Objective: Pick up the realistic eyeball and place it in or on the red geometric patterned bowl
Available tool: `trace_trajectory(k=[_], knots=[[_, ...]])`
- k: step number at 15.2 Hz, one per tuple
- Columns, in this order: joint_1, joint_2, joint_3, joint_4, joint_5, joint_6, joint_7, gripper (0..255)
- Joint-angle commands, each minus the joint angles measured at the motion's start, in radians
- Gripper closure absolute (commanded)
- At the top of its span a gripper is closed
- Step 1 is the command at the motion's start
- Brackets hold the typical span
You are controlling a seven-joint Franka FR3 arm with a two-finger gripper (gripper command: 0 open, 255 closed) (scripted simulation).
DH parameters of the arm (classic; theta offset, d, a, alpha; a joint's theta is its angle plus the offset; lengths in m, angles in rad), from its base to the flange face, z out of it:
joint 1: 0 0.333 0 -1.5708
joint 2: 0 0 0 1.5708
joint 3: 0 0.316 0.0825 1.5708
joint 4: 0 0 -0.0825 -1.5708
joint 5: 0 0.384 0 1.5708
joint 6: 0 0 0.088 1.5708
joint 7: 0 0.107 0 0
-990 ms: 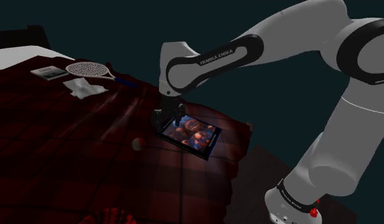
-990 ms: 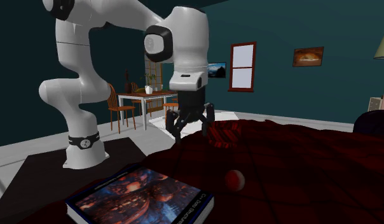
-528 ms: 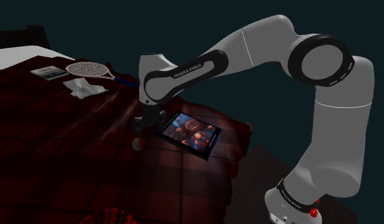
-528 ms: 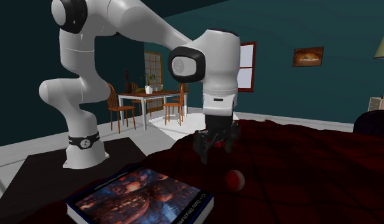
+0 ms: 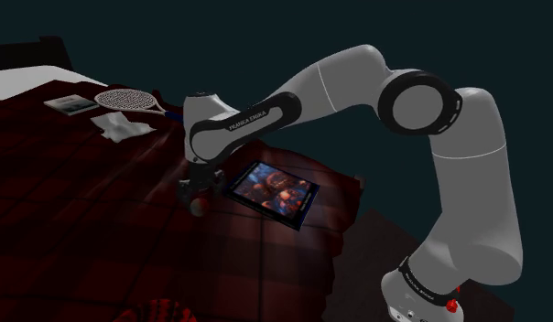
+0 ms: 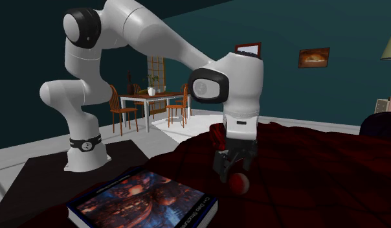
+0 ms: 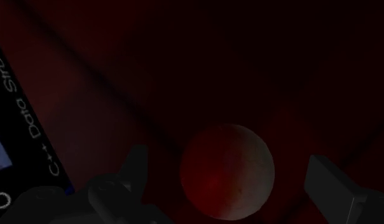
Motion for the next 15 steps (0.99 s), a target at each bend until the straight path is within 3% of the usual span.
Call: trace_trajectory(k=[1,11,12,15], knots=[[0.003,0.015,-0.002,-0.003,-0.003,0.019,0.001,0],[0.008,0.034,-0.005,-0.010,-0.007,0.044,0.003,0],[0.008,0.034,-0.005,-0.010,-0.007,0.044,0.003,255],[0.008,0.034,-0.005,-0.010,-0.007,0.044,0.003,255]])
